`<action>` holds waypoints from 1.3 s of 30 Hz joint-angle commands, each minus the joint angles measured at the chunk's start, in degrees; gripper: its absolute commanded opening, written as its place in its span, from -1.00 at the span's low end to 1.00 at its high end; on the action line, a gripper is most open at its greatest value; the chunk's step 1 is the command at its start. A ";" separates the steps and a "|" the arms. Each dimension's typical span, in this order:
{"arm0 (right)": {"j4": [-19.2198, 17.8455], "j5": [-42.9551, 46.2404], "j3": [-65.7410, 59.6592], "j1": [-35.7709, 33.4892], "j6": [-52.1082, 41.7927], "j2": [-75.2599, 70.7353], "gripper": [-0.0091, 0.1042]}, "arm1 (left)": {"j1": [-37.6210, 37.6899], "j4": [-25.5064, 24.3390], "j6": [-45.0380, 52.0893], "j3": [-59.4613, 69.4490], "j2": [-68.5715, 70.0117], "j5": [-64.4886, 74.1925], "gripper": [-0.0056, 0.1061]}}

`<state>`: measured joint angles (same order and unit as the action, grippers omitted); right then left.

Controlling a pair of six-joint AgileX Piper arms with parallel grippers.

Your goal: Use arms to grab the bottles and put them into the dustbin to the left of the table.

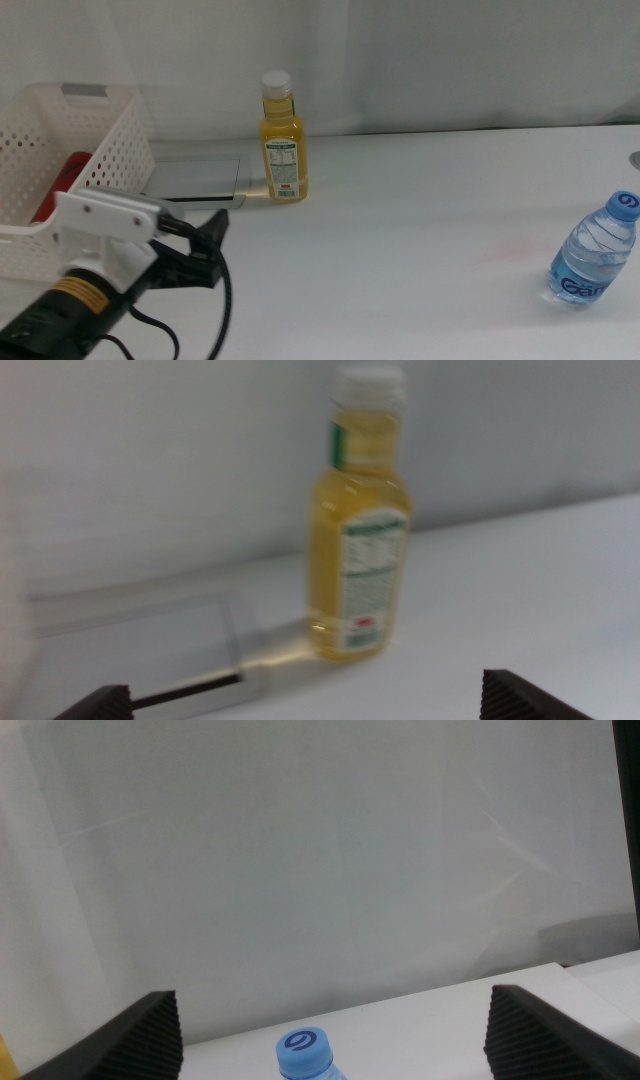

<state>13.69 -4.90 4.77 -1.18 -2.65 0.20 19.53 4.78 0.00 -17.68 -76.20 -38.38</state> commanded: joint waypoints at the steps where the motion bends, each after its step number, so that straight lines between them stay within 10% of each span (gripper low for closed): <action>1: -0.06 0.68 -0.36 -0.06 -0.34 -1.36 0.60 | 0.44 -6.32 -3.91 0.09 -5.05 -7.23 0.71; 39: -0.06 0.80 -0.36 0.04 -0.34 -1.36 0.60 | 1.33 -10.35 -10.50 -39.39 -44.07 -4.45 0.72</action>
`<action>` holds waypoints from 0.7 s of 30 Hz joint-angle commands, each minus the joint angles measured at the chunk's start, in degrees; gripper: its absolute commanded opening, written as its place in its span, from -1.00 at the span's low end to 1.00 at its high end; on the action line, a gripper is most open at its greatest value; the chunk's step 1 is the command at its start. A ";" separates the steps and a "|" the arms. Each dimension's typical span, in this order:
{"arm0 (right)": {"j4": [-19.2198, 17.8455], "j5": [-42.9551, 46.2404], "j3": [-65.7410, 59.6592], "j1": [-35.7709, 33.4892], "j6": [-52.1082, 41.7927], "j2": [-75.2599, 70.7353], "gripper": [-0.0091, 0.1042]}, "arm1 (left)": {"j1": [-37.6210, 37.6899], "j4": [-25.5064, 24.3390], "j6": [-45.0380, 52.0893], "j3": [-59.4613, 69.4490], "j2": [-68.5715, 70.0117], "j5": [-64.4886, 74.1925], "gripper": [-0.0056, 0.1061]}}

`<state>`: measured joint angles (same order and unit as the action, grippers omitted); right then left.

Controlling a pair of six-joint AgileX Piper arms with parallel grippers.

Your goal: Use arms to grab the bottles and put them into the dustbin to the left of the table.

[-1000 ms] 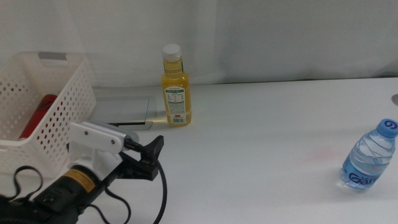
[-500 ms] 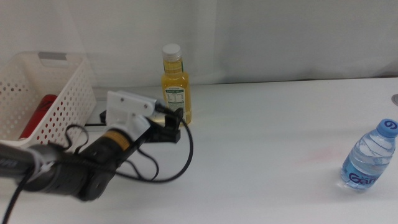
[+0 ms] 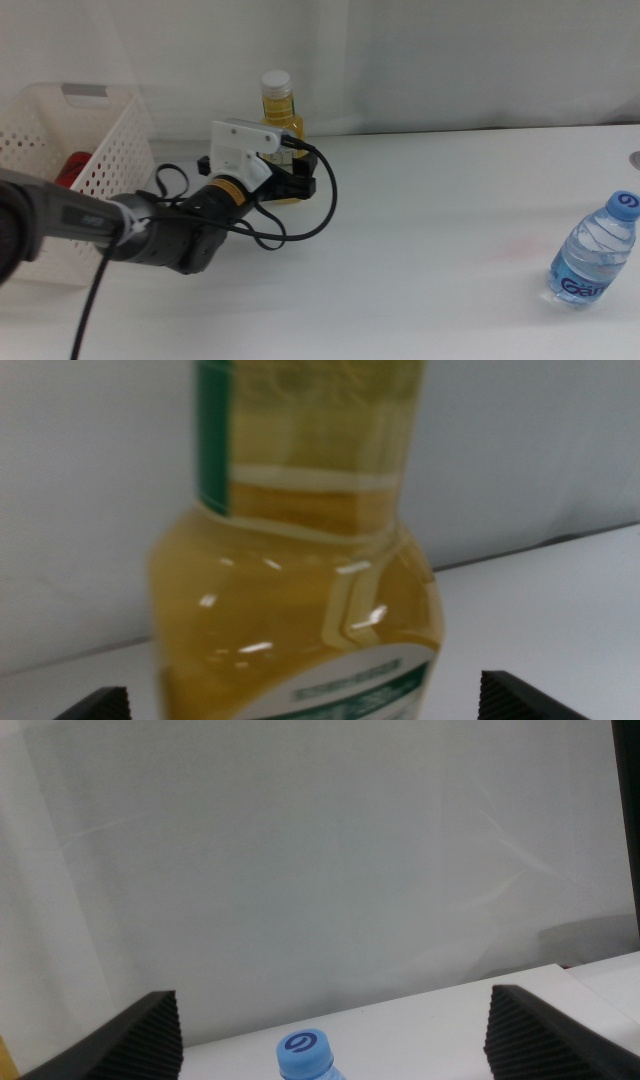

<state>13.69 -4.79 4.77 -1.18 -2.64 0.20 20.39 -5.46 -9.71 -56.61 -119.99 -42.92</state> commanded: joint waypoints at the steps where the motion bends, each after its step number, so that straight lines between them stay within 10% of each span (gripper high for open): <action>1: -0.06 0.69 -0.36 0.04 -0.35 -1.36 0.60 | 0.86 -0.11 -0.79 -1.63 -1.58 0.20 0.72; 14: -0.06 0.81 -0.36 0.04 -0.35 -1.25 0.60 | 1.86 4.43 -0.69 -9.71 -5.88 7.78 0.53; 17: -0.06 0.81 -0.36 0.04 -0.35 -1.25 0.60 | 1.86 4.43 0.07 -9.79 -5.88 7.64 0.14; 20: -0.06 0.94 -0.36 0.04 -0.35 -1.25 0.60 | 1.86 4.32 0.21 -9.84 -5.88 7.64 -0.90; 21: -0.06 0.94 -0.36 0.04 -0.35 -1.25 0.60 | 1.86 4.17 0.50 -9.99 -5.88 7.77 -0.94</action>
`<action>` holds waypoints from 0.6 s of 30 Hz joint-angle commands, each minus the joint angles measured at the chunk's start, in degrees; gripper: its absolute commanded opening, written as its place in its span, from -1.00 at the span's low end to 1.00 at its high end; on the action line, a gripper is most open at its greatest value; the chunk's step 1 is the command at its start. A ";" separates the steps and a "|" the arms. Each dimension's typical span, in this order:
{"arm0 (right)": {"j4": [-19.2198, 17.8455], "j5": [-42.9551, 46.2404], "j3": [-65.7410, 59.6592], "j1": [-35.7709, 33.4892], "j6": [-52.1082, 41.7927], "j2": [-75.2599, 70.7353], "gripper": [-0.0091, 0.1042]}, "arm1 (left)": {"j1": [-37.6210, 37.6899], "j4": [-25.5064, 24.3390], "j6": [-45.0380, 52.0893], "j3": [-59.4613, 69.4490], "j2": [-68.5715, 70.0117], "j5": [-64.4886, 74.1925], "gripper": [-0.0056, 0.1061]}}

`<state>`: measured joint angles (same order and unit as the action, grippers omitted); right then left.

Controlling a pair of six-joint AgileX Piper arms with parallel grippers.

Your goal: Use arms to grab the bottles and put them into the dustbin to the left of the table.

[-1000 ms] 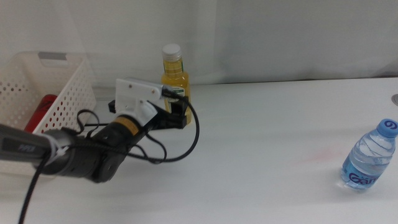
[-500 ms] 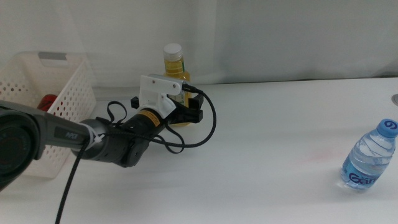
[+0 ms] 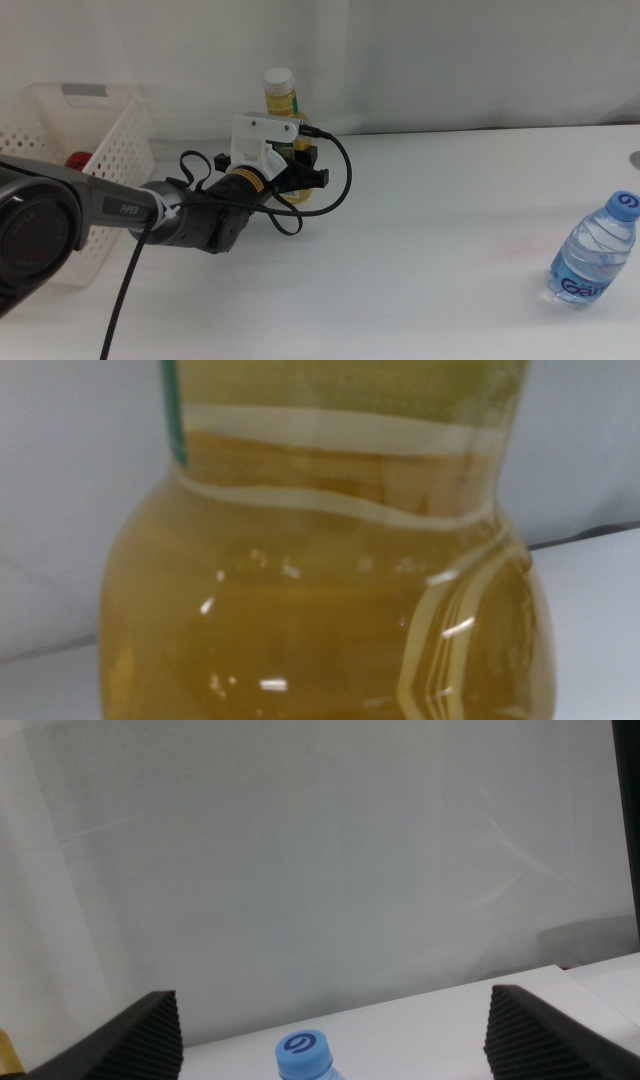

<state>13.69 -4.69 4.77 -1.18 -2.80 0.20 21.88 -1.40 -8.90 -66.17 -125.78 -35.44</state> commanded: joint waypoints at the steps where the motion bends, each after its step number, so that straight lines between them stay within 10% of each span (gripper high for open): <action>1: -0.06 0.83 -0.36 0.04 -0.19 -1.25 0.60 | 0.37 0.10 -0.30 -0.54 -0.09 0.29 -0.94; 18: -0.06 0.70 -0.36 0.04 -0.19 -1.25 0.60 | -1.45 0.32 9.76 -4.27 24.93 27.65 -0.95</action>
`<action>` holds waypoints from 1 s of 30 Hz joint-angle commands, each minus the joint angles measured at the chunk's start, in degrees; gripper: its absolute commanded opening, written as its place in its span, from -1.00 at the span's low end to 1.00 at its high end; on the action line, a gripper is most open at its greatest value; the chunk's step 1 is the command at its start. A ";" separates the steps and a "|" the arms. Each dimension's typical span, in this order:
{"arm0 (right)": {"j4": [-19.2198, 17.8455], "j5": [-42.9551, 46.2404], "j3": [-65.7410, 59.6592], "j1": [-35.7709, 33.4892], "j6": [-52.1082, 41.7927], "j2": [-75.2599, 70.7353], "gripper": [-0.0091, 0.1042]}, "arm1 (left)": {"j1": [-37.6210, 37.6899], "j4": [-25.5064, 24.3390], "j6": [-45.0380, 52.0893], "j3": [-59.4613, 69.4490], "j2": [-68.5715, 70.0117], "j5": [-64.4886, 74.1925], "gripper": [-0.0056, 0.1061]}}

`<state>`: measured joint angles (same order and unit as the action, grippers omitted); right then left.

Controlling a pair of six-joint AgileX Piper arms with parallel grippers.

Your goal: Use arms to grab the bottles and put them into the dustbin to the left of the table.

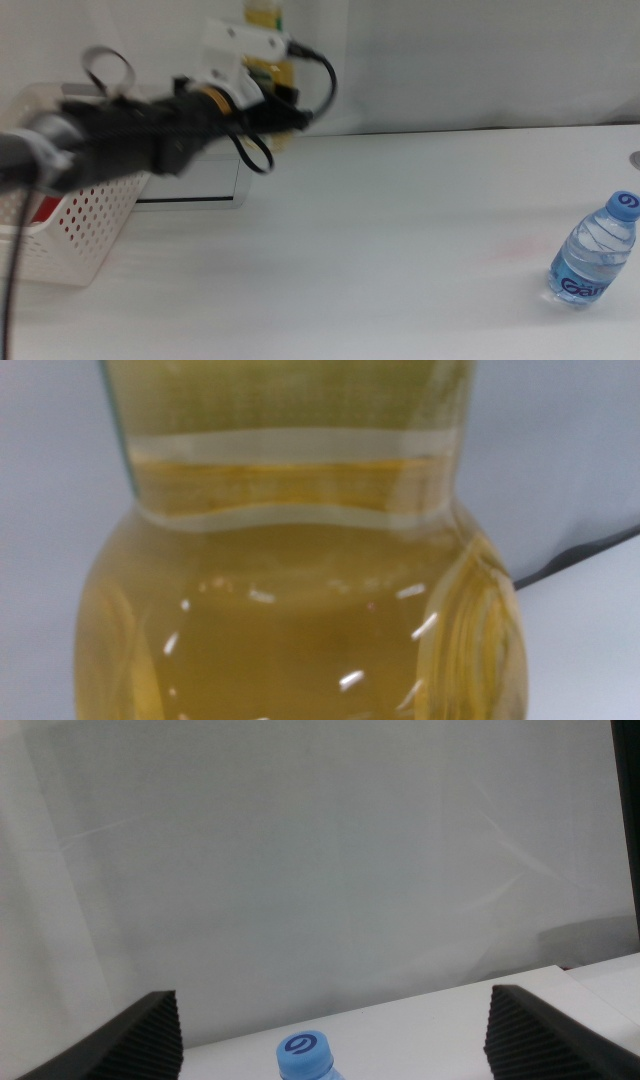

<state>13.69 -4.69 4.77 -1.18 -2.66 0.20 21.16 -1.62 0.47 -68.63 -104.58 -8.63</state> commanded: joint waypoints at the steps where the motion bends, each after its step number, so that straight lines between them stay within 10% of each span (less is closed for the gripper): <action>1: -0.06 0.70 -0.36 0.04 -0.33 -1.25 0.60 | -1.25 0.54 0.39 -2.28 5.28 3.02 -0.95; 18: 0.04 0.70 -0.36 0.04 -0.33 -1.25 0.60 | -20.30 -2.59 0.61 -10.76 20.62 48.30 -0.95; 30: 0.04 0.70 -0.36 0.04 -0.20 -1.25 0.60 | -32.07 -2.48 3.17 -10.76 14.55 48.64 -0.95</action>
<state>13.69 -4.58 4.77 -1.18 -2.81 0.20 -10.66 -4.57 3.29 -78.15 -89.21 45.24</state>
